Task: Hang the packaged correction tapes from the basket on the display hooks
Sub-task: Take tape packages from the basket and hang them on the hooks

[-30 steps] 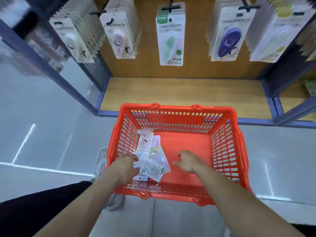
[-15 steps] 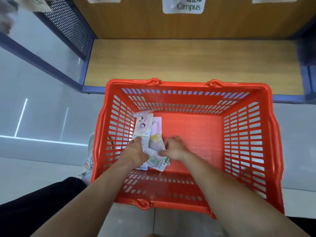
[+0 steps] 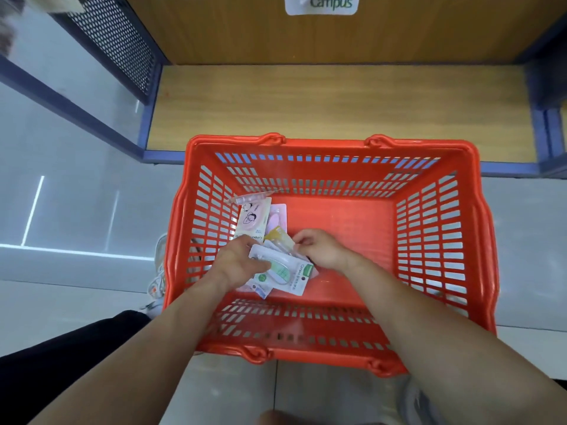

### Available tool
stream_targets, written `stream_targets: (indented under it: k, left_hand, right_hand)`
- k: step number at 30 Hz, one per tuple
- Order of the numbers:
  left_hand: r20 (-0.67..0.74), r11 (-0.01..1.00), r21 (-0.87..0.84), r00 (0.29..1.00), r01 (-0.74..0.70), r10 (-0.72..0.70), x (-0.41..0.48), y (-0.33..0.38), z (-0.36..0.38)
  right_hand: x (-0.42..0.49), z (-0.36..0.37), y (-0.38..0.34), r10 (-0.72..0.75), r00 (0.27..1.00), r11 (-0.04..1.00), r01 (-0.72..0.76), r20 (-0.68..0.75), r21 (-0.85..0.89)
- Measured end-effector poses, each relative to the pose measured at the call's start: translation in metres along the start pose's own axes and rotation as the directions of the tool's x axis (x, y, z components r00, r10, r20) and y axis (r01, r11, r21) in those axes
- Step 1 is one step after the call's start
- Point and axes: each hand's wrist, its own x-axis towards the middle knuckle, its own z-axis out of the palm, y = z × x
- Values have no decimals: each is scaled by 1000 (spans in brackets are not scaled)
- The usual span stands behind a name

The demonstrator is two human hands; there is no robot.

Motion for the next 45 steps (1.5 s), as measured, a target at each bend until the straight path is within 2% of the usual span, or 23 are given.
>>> stream_targets:
  k: [7, 9, 13, 18, 20, 24, 28, 35, 39, 41, 45]
  left_hand:
    - [80, 975, -207, 992, -77, 96, -2, 19, -8]
    - [30, 974, -203, 994, -96, 104, -3, 26, -8]
    - [-66, 960, -265, 995, -86, 71, -1, 34, -6]
    - [29, 953, -264, 987, -147, 160, 2, 45, 4]
    - [70, 949, -268, 979, -166, 191, 1, 52, 11]
    - [85, 943, -287, 976, -169, 201, 1, 66, 20]
    - [-19, 930, -331, 987, -159, 161, 7, 72, 18]
    - [102, 874, -474, 980, -104, 173, 0, 78, 17]
    - [139, 842, -537, 979, -52, 149, -6, 83, 27]
    - [153, 860, -507, 975, -62, 161, -7, 83, 30]
    - [54, 854, -516, 992, -71, 116, -5, 86, 26]
  right_hand:
    - [-25, -54, 6, -46, 961, 998, 52, -274, 17]
    - [-35, -66, 7, -54, 947, 994, 83, -316, 78]
    - [-54, -76, 14, -47, 971, 988, 80, -234, 131]
    - [-63, -64, 11, -66, 995, 990, 75, -75, 118]
    - [-61, -59, 7, -81, 995, 988, 88, -59, 124]
    - [-58, -57, 3, -104, 990, 985, 116, -100, 127]
    - [-60, -65, 9, -80, 980, 987, 103, -180, 122]
    - [-64, -68, 21, 42, 953, 918, 82, -301, 387]
    - [-62, -56, 8, 21, 950, 922, 102, -311, 374]
    - [-60, -49, 3, 7, 946, 929, 113, -323, 351]
    - [-58, -46, 3, 12, 911, 954, 113, -412, 278]
